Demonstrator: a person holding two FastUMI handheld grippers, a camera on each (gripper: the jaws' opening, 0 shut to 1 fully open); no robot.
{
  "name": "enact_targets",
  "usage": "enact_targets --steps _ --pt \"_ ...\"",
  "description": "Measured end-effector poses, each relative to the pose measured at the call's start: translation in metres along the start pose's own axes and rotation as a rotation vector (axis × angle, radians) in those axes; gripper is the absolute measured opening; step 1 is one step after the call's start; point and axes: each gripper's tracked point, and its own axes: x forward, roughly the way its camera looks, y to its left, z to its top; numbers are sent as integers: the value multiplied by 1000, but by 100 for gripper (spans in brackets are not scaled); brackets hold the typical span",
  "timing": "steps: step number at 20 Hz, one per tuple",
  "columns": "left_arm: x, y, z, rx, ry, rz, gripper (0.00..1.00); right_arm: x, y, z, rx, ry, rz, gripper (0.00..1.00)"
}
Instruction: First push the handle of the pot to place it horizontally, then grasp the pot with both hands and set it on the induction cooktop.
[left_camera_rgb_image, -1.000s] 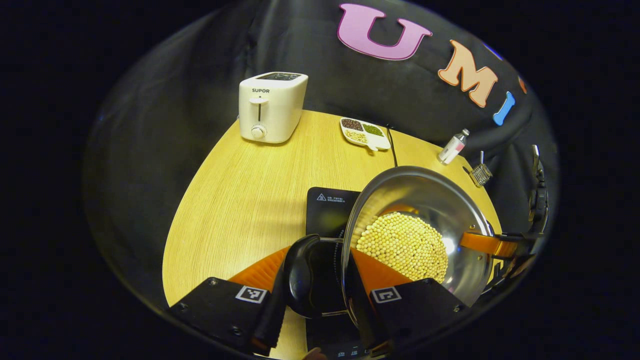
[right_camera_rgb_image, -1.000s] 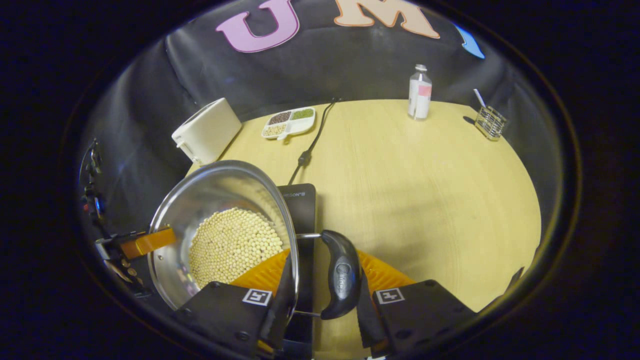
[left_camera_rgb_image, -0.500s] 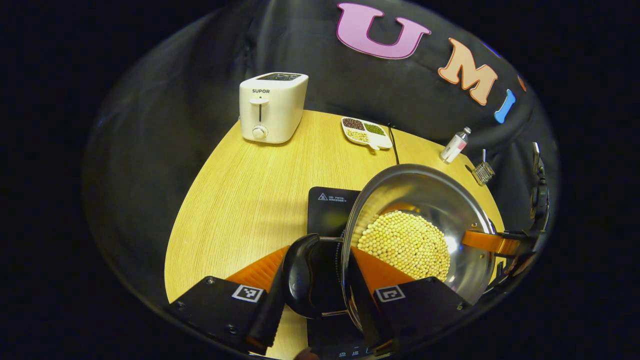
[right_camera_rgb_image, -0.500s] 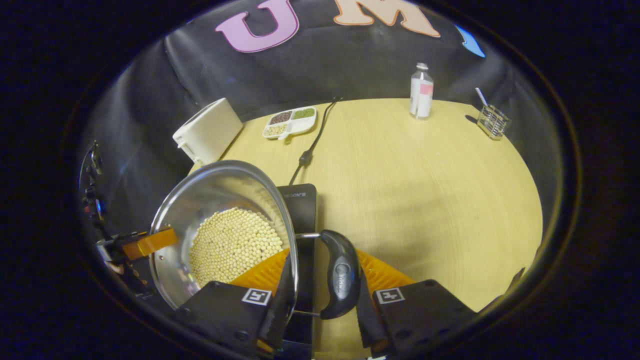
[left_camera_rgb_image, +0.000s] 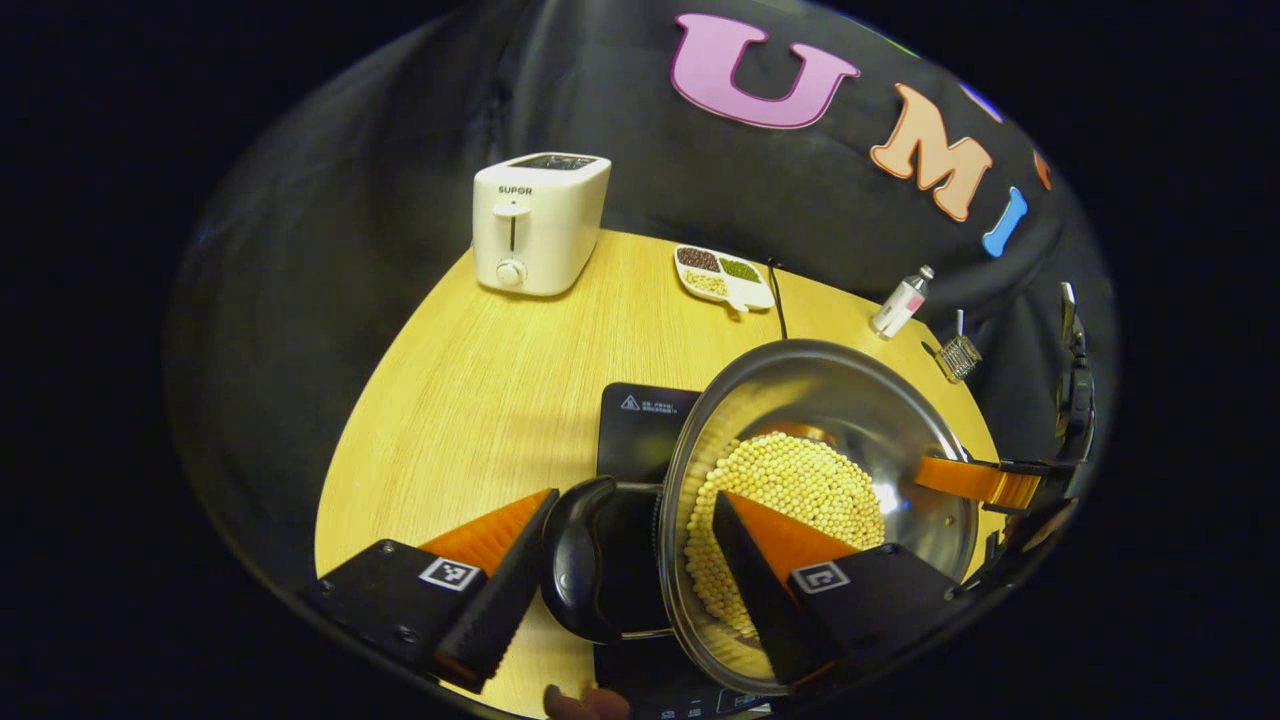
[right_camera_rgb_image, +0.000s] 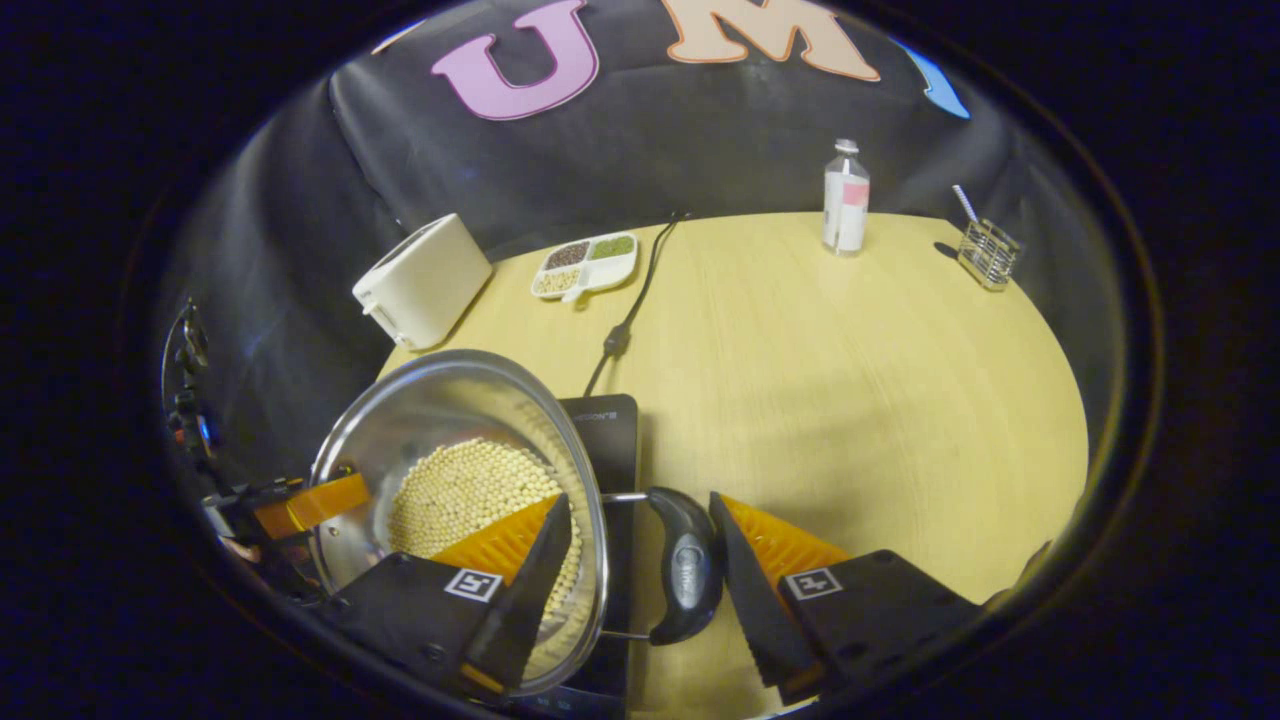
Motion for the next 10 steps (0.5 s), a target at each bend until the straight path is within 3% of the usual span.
enact_targets --steps 1,2,3,7,8,10 --pt "-1 3 7 26 -18 20 100 -1 0 0 -6 -1 2 94" --pt "-1 6 10 48 -25 33 98 -1 3 0 -5 -2 9 92" --pt "-2 8 12 63 -29 41 98 -1 5 1 -1 -10 16 99" --pt "-6 10 17 78 -46 55 98 -4 6 9 4 -33 28 99" --pt "-6 10 19 80 -58 59 98 -5 5 14 5 -51 29 94" --pt "-8 12 24 93 -80 72 98 -10 7 23 15 -86 43 99"
